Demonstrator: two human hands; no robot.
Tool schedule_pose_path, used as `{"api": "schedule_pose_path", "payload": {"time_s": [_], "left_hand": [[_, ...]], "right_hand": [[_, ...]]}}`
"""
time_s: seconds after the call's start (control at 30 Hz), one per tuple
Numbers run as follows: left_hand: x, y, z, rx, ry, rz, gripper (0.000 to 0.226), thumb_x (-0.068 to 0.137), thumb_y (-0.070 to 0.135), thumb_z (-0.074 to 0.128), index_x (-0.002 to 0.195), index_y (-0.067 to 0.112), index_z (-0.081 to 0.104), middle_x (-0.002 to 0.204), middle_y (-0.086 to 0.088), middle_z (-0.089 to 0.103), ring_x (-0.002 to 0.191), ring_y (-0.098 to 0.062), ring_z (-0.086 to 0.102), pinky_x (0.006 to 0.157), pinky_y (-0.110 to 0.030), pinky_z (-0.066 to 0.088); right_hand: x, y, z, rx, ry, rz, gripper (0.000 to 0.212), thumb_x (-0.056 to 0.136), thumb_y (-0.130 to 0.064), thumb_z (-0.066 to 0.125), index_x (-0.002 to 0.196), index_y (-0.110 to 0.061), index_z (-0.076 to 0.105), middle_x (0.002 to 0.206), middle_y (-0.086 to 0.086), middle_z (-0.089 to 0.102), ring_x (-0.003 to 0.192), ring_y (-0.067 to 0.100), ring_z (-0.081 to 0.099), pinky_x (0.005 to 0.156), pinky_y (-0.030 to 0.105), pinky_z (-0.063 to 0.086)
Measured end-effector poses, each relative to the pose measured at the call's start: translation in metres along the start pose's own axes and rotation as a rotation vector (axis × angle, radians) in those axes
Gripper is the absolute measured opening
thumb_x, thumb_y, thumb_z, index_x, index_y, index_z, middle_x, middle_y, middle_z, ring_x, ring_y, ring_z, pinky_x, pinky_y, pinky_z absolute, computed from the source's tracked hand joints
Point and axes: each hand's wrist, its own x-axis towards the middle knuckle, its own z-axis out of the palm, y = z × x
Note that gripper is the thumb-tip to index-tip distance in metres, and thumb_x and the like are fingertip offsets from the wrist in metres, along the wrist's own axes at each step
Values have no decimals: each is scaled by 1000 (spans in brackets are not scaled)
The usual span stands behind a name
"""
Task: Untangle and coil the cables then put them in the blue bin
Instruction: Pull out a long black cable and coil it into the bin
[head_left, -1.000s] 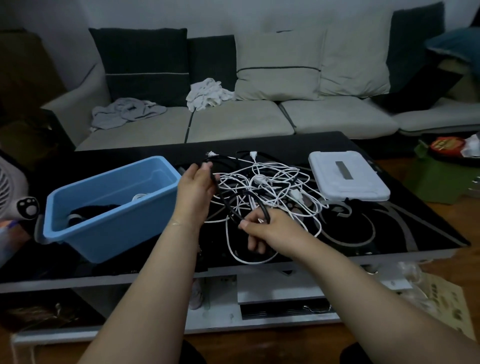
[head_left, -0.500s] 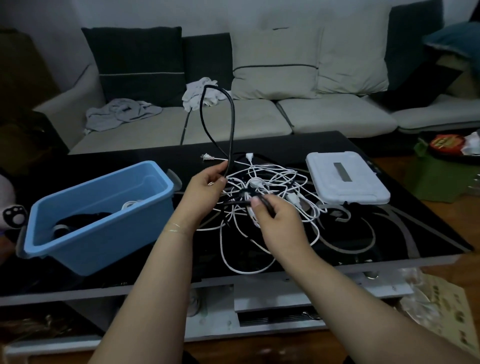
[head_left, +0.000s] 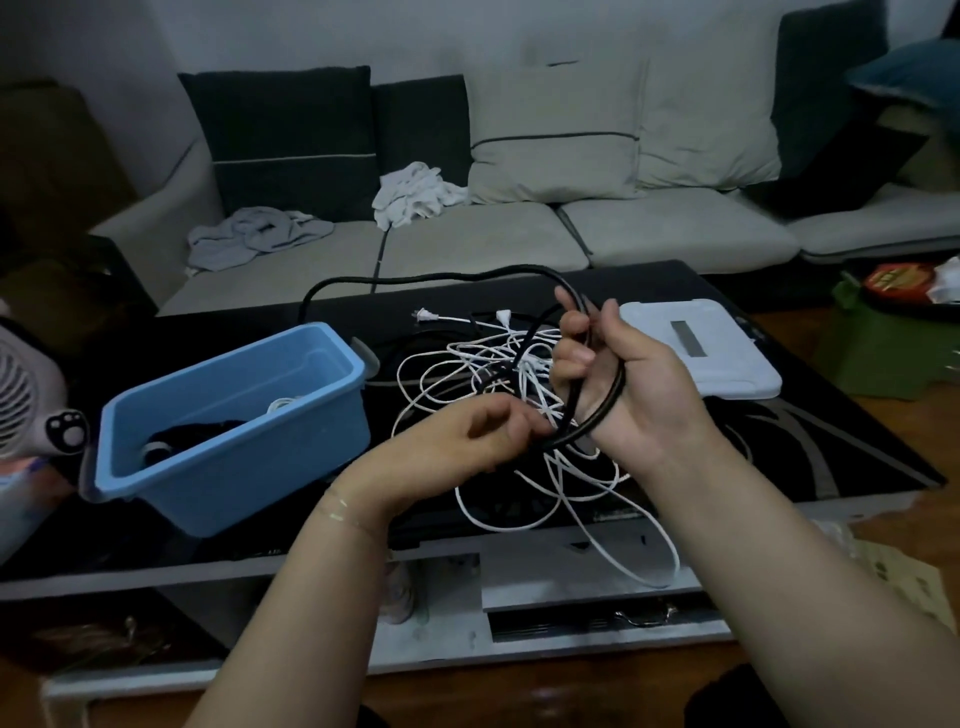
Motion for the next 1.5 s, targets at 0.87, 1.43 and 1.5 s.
{"api": "schedule_pose_path", "payload": {"time_s": [0.87,1.43,1.5], "left_hand": [[-37,-20,-12,-637,481,-172,61,97,55,25,106,8,63,104,-10,74,79,-19,73,59,-27,57],[-57,-2,3,-111,-120,-87,44,96,51,39,72,20,57,48,9,39,40,-5,33,40,-15,33],[-54,-3,18,50,-346,-160,37,102,35,40,76,15,55,49,10,47,41,-2,44,45,-12,38]], "right_hand": [[-42,40,-10,-1106,-248,-137,19,88,-35,57,76,-36,71,80,-13,69,74,4,57,74,19,49],[-12,30,-45,-524,287,393,103,75,-82,26,135,-1,43,130,16,58,107,26,62,81,36,52],[-12,22,-43,-378,205,442,113,70,-85,32,141,3,35,128,19,60,108,30,65,85,41,54]]}}
